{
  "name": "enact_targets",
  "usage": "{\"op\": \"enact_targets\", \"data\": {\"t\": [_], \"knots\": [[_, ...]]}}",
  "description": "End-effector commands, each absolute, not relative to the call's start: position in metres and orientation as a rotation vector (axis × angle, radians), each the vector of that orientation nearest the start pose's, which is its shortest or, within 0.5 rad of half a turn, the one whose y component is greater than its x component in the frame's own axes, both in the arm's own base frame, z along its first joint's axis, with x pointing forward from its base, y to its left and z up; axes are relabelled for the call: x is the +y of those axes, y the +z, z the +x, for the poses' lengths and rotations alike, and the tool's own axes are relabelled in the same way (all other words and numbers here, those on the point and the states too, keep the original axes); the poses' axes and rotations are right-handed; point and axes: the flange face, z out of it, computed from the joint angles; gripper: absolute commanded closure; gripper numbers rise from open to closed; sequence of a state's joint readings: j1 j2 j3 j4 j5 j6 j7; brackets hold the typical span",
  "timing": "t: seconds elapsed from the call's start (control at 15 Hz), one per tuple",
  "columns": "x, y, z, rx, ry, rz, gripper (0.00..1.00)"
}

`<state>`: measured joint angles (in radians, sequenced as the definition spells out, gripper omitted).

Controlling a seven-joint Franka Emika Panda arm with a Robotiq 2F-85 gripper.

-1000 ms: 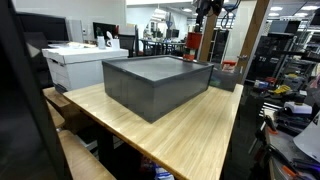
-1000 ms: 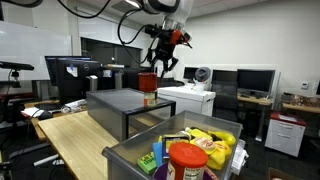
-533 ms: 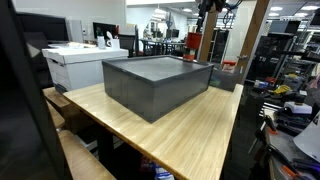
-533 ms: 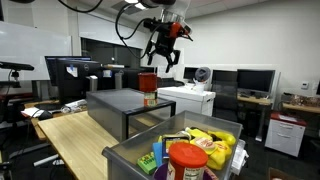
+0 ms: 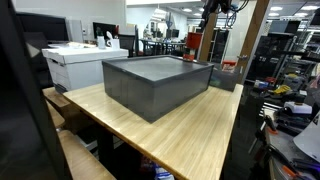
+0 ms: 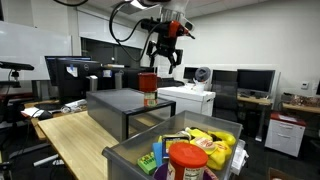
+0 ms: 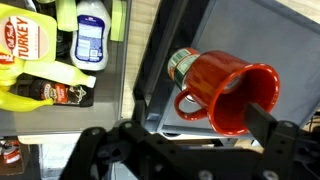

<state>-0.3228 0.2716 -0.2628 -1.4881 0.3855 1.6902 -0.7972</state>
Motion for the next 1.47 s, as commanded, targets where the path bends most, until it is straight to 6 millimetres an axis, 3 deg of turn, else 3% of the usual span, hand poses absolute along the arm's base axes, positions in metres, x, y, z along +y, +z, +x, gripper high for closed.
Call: {"op": "enact_targets", "data": {"t": [0.0, 0.4, 0.53, 0.6, 0.8, 1.4], "knots": [[-0.308, 0.501, 0.542, -0.223, -0.314, -2.851, 0.00], [-0.319, 0.467, 0.515, -0.149, -0.460, -2.869, 0.00], [-0.318, 0.459, 0.505, -0.215, -0.509, -2.860, 0.00], [-0.327, 0.467, 0.525, -0.160, -0.435, -2.878, 0.00], [-0.325, 0.458, 0.513, -0.184, -0.457, -2.868, 0.00], [-0.322, 0.458, 0.513, -0.190, -0.459, -2.866, 0.00]]}}
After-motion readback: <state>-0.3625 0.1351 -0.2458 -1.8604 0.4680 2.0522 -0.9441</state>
